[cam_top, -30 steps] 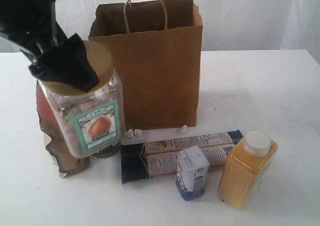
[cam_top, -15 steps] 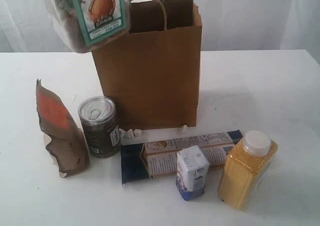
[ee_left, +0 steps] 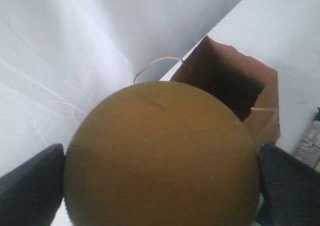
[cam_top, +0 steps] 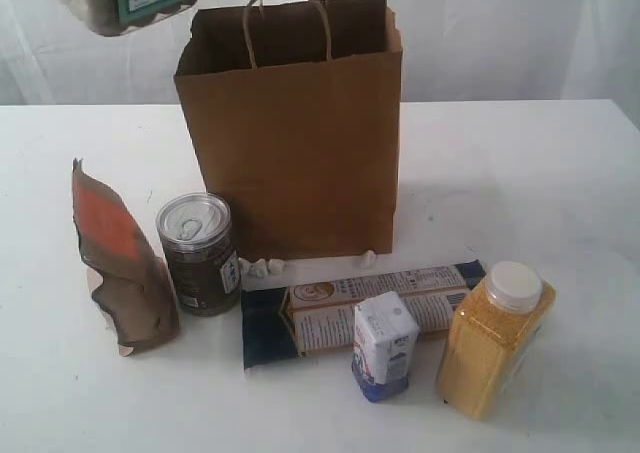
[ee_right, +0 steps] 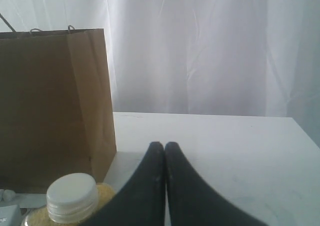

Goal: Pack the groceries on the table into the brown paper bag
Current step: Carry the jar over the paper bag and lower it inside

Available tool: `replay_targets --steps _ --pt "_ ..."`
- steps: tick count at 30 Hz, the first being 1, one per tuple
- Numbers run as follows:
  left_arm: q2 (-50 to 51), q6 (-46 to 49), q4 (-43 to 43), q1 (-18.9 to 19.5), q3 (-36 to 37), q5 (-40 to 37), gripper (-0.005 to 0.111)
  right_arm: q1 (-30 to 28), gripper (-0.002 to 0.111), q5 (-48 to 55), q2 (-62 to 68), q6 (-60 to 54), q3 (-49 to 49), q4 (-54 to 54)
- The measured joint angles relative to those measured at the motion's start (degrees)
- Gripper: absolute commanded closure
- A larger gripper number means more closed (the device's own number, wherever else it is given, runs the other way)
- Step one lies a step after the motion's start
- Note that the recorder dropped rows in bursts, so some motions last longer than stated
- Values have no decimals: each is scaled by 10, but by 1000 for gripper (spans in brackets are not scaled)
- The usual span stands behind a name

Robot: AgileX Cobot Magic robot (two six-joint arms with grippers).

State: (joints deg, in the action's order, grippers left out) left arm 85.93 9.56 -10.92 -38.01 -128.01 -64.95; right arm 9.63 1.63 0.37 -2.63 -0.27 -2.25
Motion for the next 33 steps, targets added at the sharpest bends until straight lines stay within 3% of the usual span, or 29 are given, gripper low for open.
replay_targets --steps 21,33 --pt "81 4 7 0 0 1 107 0 108 0 0 0 0 0" --pt "89 8 19 0 -69 4 107 0 108 0 0 0 0 0"
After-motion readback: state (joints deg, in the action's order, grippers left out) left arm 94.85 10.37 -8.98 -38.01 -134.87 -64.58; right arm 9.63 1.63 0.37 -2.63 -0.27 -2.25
